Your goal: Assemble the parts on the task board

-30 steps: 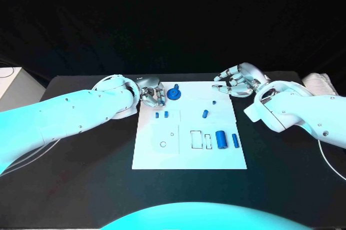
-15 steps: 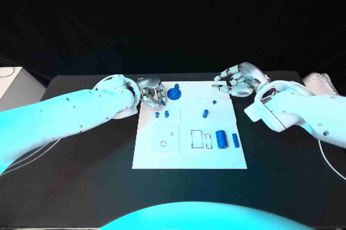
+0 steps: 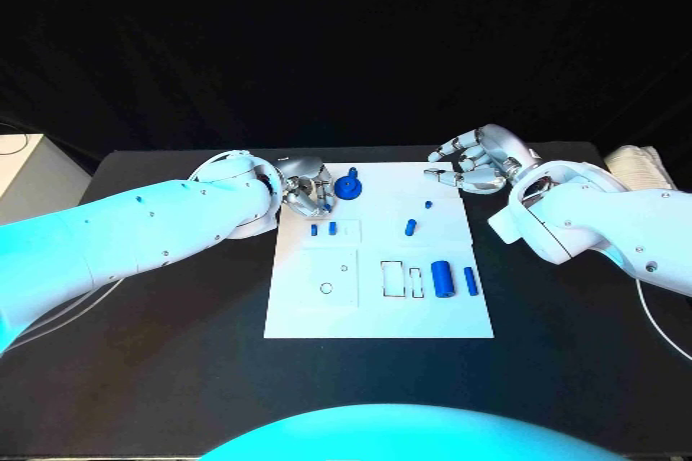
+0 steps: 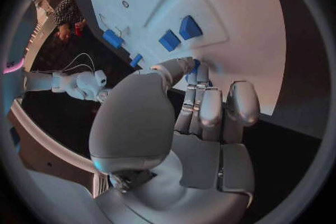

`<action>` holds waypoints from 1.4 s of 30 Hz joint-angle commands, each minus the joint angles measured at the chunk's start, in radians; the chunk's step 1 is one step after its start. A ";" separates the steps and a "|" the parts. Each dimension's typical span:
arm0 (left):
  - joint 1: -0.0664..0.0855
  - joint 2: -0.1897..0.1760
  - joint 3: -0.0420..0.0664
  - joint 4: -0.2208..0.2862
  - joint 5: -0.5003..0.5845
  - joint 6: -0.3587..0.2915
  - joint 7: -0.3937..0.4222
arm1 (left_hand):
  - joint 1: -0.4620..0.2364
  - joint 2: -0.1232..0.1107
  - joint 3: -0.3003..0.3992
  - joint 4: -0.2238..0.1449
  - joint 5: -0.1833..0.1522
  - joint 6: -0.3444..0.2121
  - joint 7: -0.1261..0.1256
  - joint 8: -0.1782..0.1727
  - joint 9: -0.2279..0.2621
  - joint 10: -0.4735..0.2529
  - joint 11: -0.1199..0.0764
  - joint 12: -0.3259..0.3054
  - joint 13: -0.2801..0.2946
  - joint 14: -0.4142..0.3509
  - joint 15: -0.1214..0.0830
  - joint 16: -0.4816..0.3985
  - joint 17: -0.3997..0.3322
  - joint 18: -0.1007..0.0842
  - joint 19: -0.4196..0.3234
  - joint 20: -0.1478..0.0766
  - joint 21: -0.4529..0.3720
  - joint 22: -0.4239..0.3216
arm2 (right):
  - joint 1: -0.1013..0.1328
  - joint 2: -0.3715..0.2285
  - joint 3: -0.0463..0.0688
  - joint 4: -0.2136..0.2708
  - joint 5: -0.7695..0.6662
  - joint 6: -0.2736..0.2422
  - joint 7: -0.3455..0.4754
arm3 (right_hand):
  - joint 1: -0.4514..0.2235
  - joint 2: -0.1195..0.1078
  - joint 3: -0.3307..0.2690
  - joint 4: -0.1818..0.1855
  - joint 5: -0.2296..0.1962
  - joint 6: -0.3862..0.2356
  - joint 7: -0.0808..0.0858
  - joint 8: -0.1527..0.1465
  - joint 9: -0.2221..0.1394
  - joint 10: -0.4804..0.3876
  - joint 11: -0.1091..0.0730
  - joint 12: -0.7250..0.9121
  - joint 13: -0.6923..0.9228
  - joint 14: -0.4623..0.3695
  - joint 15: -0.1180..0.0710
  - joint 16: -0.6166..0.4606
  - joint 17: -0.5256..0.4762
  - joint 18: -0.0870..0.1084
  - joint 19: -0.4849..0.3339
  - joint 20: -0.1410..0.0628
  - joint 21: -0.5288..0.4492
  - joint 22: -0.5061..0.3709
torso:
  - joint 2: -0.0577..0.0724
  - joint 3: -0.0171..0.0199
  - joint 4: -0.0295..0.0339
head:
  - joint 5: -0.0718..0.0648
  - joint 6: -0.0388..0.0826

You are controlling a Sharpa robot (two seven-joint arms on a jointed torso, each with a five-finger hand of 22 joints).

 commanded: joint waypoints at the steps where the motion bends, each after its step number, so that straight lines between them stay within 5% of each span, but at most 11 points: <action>1: -0.004 0.006 -0.004 -0.002 0.003 0.033 0.000 | -0.009 0.002 -0.006 -0.002 -0.005 0.008 -0.001 -0.001 0.001 0.010 0.000 -0.004 0.001 0.004 -0.006 0.001 -0.001 -0.016 0.001 -0.002 0.004 -0.001 | -0.001 0.001 0.000 0.000 -0.004 0.010 0.005 | -0.011 0.001 0.007 0.001 0.003 0.001 -0.002 0.006 -0.001 0.033 0.003 -0.001 0.193 0.090 0.004 -0.004 0.206 -0.007 0.093 -0.001 -0.001 0.246 | 0.000 0.0007 -0.0007 | -0.001 -0.003; 18: -0.006 0.008 -0.007 -0.011 -0.014 0.059 -0.015 | -0.008 0.002 -0.006 -0.008 -0.004 0.005 0.001 -0.012 0.000 0.011 0.002 -0.015 0.001 -0.005 -0.005 -0.006 -0.019 -0.012 -0.014 -0.004 -0.005 -0.019 | -0.001 0.000 0.000 -0.001 -0.004 0.011 0.005 | -0.012 0.001 0.008 0.000 0.003 0.001 -0.002 0.007 -0.002 0.033 0.003 -0.001 0.193 0.089 0.004 -0.005 0.206 -0.007 0.093 -0.001 -0.002 0.245 | -0.001 -0.0004 0.0006 | -0.002 -0.005; 42: -0.009 0.000 -0.006 -0.004 -0.005 -0.010 0.011 | -0.013 -0.006 0.000 -0.021 0.002 -0.044 0.015 -0.065 -0.012 0.006 0.013 -0.041 0.005 -0.013 0.005 -0.007 -0.023 -0.009 -0.029 0.003 -0.014 -0.033 | -0.001 0.000 0.000 -0.001 -0.004 0.022 -0.004 | -0.014 -0.001 0.009 0.000 0.003 0.001 -0.002 0.006 -0.003 0.031 0.003 -0.003 0.191 0.089 0.004 -0.005 0.205 -0.007 0.092 -0.001 -0.003 0.245 | 0.000 -0.0001 0.0011 | -0.001 -0.006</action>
